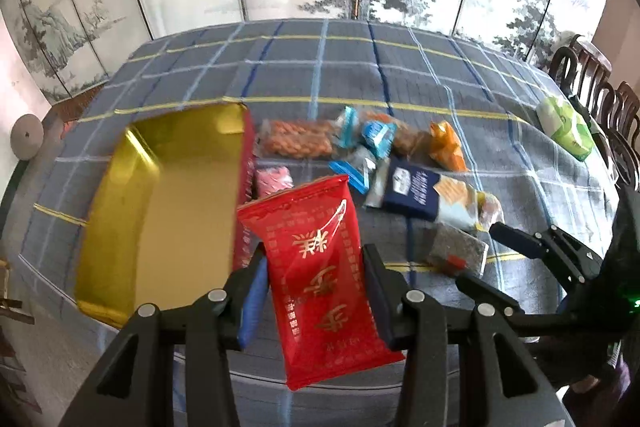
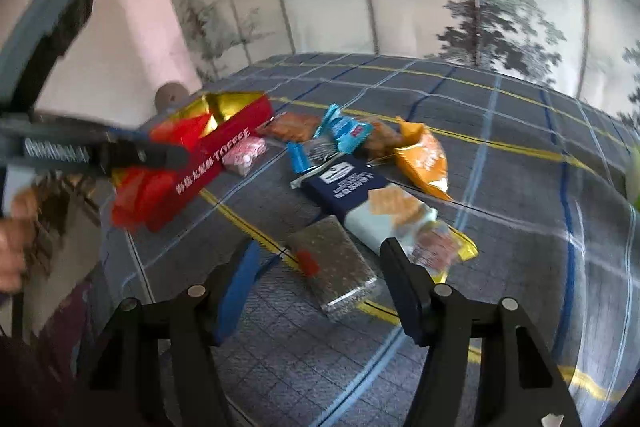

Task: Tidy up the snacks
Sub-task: 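Carry both snacks over the gold tin tray and lower them inside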

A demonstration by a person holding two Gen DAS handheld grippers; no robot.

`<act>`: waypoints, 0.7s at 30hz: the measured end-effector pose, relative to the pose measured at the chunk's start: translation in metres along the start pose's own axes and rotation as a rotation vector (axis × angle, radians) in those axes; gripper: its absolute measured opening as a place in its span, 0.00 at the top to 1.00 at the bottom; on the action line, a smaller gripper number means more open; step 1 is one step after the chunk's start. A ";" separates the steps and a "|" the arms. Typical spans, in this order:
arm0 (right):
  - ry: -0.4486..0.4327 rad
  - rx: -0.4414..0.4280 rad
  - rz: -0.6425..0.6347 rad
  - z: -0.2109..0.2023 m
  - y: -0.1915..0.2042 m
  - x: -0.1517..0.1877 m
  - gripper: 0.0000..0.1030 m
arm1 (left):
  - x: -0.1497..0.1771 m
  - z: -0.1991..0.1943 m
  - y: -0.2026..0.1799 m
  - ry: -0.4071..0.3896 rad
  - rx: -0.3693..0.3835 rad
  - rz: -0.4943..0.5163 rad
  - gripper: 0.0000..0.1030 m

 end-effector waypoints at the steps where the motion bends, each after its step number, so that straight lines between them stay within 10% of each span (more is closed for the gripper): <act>1: -0.020 0.042 -0.010 0.003 -0.002 -0.004 0.44 | -0.002 -0.002 0.005 -0.006 -0.005 0.001 0.56; 21: 0.236 0.034 -0.145 0.043 0.001 0.010 0.69 | -0.046 0.053 0.131 0.045 -0.089 0.070 0.56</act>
Point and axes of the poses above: each gripper's, at about its wrist camera, not at the fingertips, and z roughly the way its jaws point, y to its left, x to its underside, the point moved 10 cm from there along z, roughly the way its jaws point, and after that the axes turned 2 degrees about y, right-handed, at the moved point
